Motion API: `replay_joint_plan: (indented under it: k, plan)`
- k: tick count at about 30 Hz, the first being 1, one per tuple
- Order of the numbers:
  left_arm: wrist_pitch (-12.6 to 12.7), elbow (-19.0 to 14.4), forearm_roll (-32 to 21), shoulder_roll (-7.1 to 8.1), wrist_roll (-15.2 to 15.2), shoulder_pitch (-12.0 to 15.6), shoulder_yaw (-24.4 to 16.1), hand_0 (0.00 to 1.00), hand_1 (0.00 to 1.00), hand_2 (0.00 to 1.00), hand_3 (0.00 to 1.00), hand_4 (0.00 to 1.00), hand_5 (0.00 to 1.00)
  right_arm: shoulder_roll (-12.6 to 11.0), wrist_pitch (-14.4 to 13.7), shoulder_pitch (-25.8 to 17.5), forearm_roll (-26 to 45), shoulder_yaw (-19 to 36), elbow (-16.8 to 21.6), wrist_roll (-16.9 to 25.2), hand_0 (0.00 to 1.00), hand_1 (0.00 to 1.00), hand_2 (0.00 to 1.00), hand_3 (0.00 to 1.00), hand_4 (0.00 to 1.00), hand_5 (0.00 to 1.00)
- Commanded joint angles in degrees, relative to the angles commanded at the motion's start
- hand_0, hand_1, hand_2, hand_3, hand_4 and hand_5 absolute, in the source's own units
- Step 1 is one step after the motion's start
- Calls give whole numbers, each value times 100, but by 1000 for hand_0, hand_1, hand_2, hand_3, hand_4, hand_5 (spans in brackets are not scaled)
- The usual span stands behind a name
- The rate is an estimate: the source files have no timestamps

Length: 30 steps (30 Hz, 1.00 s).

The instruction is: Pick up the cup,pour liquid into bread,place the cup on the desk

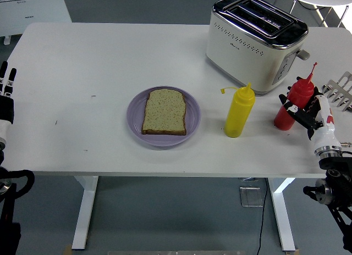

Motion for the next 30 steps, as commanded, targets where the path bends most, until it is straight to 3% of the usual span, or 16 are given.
replay_joint_plan:
  k: [1, 6, 7, 12, 13, 18, 19, 24, 25, 30]
  plan:
    - [0, 1, 0, 0, 0, 2, -2, 804, 787, 827, 797, 478, 998, 7, -42, 5, 69, -14, -7, 24, 532, 531, 539, 729, 832, 211]
    - [0, 3, 0, -1, -2, 3, -2, 804, 787, 827, 797, 478, 998, 15, -145, 24, 300, -32, -26, 108, 532, 531, 539, 729, 832, 211]
    - [0, 3, 0, -1, -2, 3, -1, 805, 787, 826, 797, 478, 998, 17, -171, 27, 348, -32, -28, 127, 466, 471, 501, 694, 789, 164]
    - [0, 3, 0, -1, -3, -2, -4, 805, 787, 826, 797, 478, 998, 24, -290, 32, 607, -9, -30, 232, 466, 471, 501, 694, 789, 164]
    - [0, 3, -1, -1, -3, -2, -5, 804, 787, 828, 796, 478, 998, 25, -316, 33, 687, -2, -28, 255, 396, 403, 490, 640, 733, 120]
    - [0, 3, -1, 0, -4, -3, -5, 804, 787, 828, 796, 478, 998, 32, -402, 36, 1096, 48, -27, 368, 396, 403, 490, 640, 733, 120]
    - [0, 3, -1, 0, -5, -2, -5, 805, 787, 827, 796, 477, 998, 34, -409, 36, 1145, 53, -27, 379, 358, 399, 480, 611, 677, 79]
    - [0, 4, -2, -2, -6, -1, -4, 805, 787, 827, 796, 477, 998, 46, -482, 35, 1606, 116, -20, 504, 358, 399, 480, 611, 677, 79]
    - [0, 3, -2, -2, -6, 0, -4, 805, 787, 827, 797, 478, 998, 45, -489, 34, 1688, 126, -13, 527, 377, 392, 467, 568, 595, 33]
    - [0, 3, -3, -4, -7, 3, 3, 805, 787, 827, 797, 478, 998, 40, -481, 19, 2016, 210, 82, 612, 377, 392, 467, 568, 595, 33]
